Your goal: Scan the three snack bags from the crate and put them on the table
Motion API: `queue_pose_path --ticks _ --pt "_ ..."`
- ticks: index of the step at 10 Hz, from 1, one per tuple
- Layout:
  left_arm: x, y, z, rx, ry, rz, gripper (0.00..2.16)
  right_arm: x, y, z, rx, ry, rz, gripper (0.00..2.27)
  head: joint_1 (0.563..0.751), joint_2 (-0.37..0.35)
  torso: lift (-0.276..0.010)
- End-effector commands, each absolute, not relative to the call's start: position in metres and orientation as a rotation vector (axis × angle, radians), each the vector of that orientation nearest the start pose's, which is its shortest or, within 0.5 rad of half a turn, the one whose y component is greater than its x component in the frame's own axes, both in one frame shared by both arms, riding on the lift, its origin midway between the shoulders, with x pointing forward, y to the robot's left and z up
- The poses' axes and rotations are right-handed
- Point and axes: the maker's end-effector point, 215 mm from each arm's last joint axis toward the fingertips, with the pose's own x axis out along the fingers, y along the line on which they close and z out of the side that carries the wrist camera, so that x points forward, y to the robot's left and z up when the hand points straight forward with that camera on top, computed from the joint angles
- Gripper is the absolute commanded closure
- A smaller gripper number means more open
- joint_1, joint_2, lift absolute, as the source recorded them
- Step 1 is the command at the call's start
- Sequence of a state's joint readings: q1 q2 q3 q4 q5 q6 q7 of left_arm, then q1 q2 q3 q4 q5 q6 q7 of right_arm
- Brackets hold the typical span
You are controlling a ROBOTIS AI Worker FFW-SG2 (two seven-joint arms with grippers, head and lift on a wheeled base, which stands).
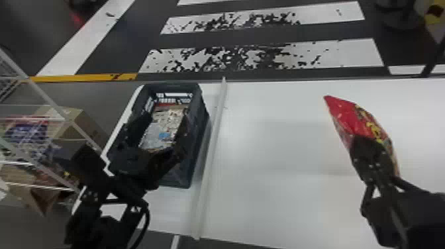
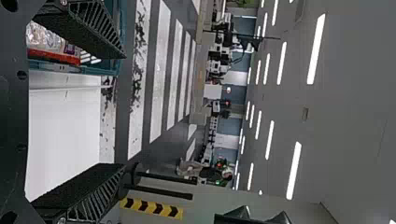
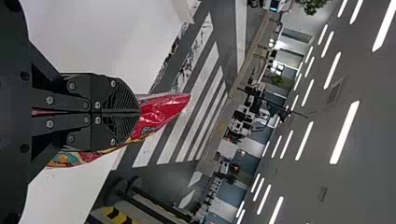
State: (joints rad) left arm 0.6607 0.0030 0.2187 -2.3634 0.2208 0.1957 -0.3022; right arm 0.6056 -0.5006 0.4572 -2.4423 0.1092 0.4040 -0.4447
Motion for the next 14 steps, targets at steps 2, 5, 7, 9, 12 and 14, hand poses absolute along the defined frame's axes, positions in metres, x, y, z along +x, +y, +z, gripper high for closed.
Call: queue_pose_path --ticks 2,5,7,9,12,14 --pt "0.400 0.248 -0.278 -0.079 0.038 -0.177 0.04 0.372 -0.130 -0.272 0.038 0.129 0.144 2.24 0.695 0.197 -0.094" --pt "0.403 0.232 -0.282 -0.040 0.053 -0.197 0.04 0.394 -0.177 -0.281 0.567 0.241 0.090 2.24 0.695 0.139 -0.094" --pt "0.408 0.228 -0.283 -0.042 0.054 -0.200 0.04 0.392 -0.199 -0.308 0.676 0.328 0.053 2.24 0.695 0.084 -0.094" --pt "0.409 0.216 -0.284 -0.032 0.058 -0.211 0.04 0.386 -0.209 -0.345 0.629 0.443 -0.021 2.24 0.695 0.045 -0.094" --pt "0.406 0.212 -0.284 -0.025 0.060 -0.217 0.04 0.380 -0.249 -0.376 0.537 0.520 -0.160 2.24 0.695 -0.017 -0.094" --pt "0.402 0.212 -0.282 -0.021 0.060 -0.217 0.04 0.386 -0.276 -0.382 0.412 0.508 -0.232 2.13 0.695 -0.060 -0.094"
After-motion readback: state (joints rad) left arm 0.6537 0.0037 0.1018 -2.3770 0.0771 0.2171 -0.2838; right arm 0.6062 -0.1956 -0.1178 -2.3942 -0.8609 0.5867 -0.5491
